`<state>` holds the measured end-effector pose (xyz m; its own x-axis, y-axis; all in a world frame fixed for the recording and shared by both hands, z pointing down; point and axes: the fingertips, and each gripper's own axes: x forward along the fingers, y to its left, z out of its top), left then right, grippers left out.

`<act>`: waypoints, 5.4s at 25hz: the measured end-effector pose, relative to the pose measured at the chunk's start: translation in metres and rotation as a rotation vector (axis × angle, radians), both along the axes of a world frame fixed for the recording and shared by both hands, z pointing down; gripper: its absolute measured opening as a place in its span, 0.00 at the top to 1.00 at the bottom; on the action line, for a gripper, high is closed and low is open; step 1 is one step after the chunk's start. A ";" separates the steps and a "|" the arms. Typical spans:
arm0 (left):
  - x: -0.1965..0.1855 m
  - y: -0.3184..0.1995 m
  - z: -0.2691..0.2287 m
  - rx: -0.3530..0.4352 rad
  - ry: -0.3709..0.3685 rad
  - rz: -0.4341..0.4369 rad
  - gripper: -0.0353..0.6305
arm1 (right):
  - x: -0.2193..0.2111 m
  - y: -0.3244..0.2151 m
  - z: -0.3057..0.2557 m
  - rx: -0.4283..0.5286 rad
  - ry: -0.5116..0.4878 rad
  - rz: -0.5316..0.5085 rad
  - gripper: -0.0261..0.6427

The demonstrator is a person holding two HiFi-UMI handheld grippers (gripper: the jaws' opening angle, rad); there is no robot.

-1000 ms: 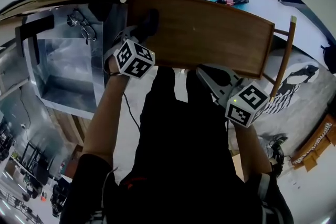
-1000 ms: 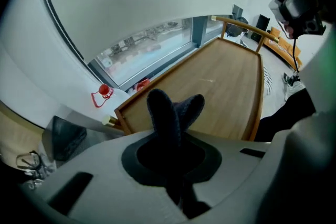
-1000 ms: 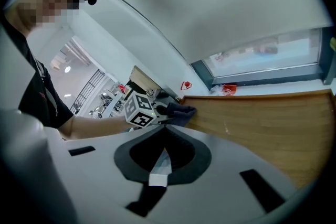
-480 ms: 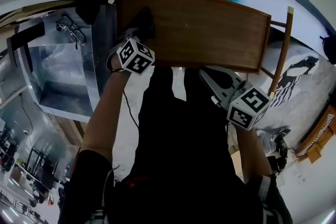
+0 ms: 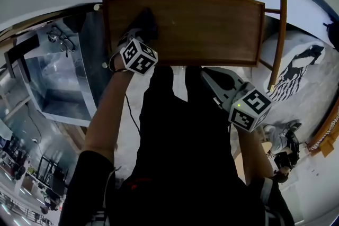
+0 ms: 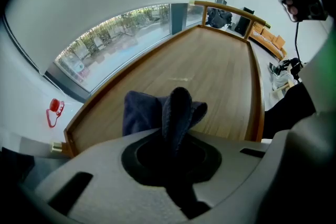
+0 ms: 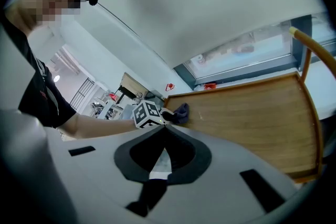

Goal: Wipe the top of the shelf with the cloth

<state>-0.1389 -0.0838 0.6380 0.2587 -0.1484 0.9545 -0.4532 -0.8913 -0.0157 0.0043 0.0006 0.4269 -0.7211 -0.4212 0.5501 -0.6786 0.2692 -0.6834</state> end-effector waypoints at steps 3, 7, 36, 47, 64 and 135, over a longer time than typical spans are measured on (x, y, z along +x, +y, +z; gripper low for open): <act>0.022 0.003 0.001 -0.003 0.006 0.020 0.89 | 0.017 0.006 0.000 0.004 0.000 0.024 0.95; 0.055 0.008 0.002 -0.006 0.015 0.061 0.89 | 0.042 0.014 0.000 0.006 0.002 0.066 0.95; 0.310 0.046 0.002 -0.040 0.101 0.375 0.89 | 0.216 0.064 0.011 0.008 -0.020 0.356 0.95; 0.366 0.065 -0.001 -0.053 0.113 0.496 0.89 | 0.241 0.070 0.011 0.015 -0.034 0.409 0.95; 0.395 0.080 -0.030 -0.113 0.225 0.501 0.89 | 0.243 0.071 0.007 0.021 -0.017 0.414 0.95; 0.076 0.090 -0.006 -0.131 0.075 0.108 0.89 | 0.046 0.047 0.024 -0.010 -0.031 -0.007 0.95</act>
